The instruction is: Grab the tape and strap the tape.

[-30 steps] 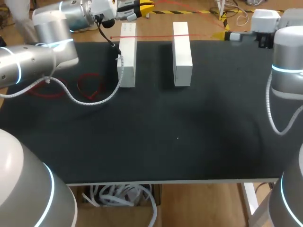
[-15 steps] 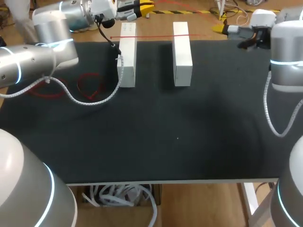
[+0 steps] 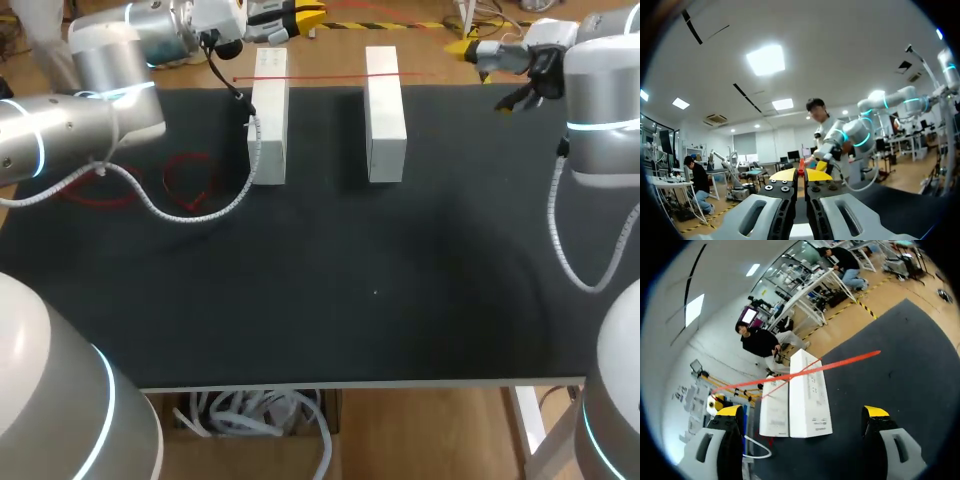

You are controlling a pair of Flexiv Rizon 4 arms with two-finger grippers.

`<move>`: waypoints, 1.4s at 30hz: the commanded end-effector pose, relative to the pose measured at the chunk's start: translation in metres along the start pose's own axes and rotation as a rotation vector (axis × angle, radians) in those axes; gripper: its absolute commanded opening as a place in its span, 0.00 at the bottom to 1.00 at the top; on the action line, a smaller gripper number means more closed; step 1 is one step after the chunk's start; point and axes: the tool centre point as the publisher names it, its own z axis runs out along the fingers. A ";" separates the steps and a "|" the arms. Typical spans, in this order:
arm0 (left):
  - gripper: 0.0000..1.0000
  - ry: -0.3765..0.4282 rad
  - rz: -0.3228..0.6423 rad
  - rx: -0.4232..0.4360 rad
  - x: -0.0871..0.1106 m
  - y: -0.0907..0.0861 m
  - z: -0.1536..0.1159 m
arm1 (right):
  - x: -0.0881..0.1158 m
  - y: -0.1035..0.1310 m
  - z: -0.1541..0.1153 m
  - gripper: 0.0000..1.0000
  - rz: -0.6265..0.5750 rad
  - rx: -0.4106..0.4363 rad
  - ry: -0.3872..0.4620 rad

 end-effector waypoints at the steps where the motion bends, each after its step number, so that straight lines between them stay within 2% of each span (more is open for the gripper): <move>1: 0.00 -0.005 0.002 -0.001 0.002 -0.001 0.000 | 0.001 0.006 -0.001 1.00 0.393 -0.189 0.255; 3: 0.00 -0.005 0.002 -0.001 0.002 -0.001 0.000 | 0.005 0.010 -0.001 1.00 0.420 -0.240 0.325; 5: 0.00 -0.005 0.002 -0.001 0.002 -0.001 0.000 | 0.006 0.011 0.000 1.00 0.469 -0.252 0.340; 12: 0.00 -0.005 0.002 -0.001 0.002 -0.001 0.000 | 0.004 0.012 0.011 1.00 0.429 -0.353 0.414; 13: 0.00 -0.005 0.002 -0.001 0.002 -0.001 0.000 | 0.004 0.011 0.013 1.00 0.397 -0.369 0.389; 15: 0.00 -0.005 0.002 -0.001 0.002 -0.001 0.000 | 0.006 0.008 0.015 1.00 0.339 -0.378 0.394; 16: 0.00 -0.005 0.002 -0.001 0.002 -0.001 0.000 | 0.007 0.007 0.016 1.00 0.309 -0.392 0.363; 19: 0.00 -0.005 0.002 -0.001 0.002 -0.001 0.000 | 0.005 0.010 0.018 1.00 0.308 -0.474 0.317; 23: 0.00 -0.005 0.002 -0.001 0.002 -0.001 0.000 | 0.011 0.019 0.020 1.00 0.303 -0.524 0.293; 25: 0.00 -0.005 0.002 -0.001 0.002 -0.001 0.000 | 0.013 0.025 0.019 1.00 0.324 -0.544 0.307; 30: 0.00 -0.005 0.002 -0.001 0.002 -0.001 0.000 | 0.011 0.036 0.013 1.00 0.441 -0.554 0.438; 37: 0.00 -0.005 0.002 -0.001 0.002 -0.001 0.000 | -0.003 0.031 0.010 1.00 0.530 -0.506 0.447; 42: 0.00 -0.005 0.002 -0.001 0.002 -0.001 0.000 | -0.010 0.036 0.006 1.00 0.567 -0.516 0.467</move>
